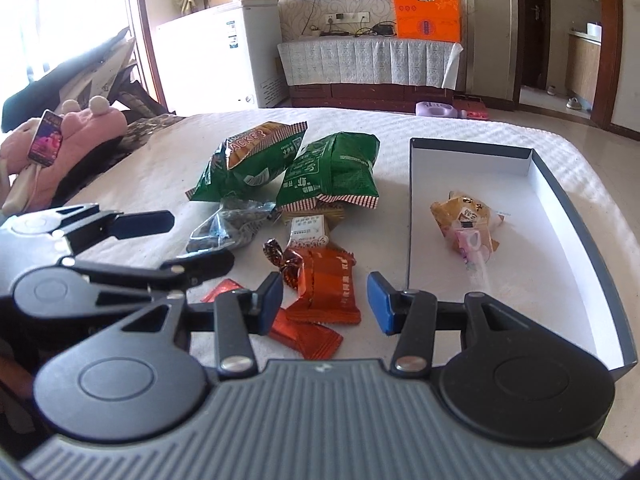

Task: Organize snacks
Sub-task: 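Move both grippers back over the snack pile toward the orange candies, then grasp the orange candy with the right gripper while the left gripper grasps the red stick snack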

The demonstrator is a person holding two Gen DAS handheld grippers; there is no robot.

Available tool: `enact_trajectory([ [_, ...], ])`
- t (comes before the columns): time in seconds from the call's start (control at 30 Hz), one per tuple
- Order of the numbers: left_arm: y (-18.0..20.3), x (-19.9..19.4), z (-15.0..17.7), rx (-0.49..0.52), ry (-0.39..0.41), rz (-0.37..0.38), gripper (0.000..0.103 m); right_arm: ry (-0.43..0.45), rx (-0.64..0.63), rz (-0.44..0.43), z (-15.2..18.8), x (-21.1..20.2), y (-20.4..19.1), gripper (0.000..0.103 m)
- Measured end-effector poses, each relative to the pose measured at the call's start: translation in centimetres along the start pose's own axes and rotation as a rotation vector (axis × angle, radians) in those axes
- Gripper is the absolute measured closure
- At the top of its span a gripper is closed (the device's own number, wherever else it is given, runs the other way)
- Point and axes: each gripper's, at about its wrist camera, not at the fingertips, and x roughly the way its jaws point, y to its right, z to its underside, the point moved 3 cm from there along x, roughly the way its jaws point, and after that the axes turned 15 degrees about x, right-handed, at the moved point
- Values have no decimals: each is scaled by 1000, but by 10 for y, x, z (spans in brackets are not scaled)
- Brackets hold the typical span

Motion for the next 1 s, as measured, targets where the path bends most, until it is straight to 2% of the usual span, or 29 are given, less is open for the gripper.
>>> enact_trajectory([
  [0.27,-17,11,9,-11,-19,2,26,-30,27,-1,-4,22,-6,54],
  [0.43,-20,6,11,8,-6,20,21,-57,21,28,-4,40,-11,53],
  [0.6,-11,4,15,87,-2,46,21,-56,19,91,-4,53,-12,51],
  [0.7,-2,4,16,141,4,63,21,-33,17,126,-7,50,-11,53],
  [0.83,18,9,13,240,19,125,21,-79,-25,157,-2,59,-7,54],
  [0.93,34,14,9,356,53,191,21,-90,-65,142,0,63,-10,55],
  [1.0,39,19,8,396,61,238,21,-103,-78,130,-1,65,-10,57],
])
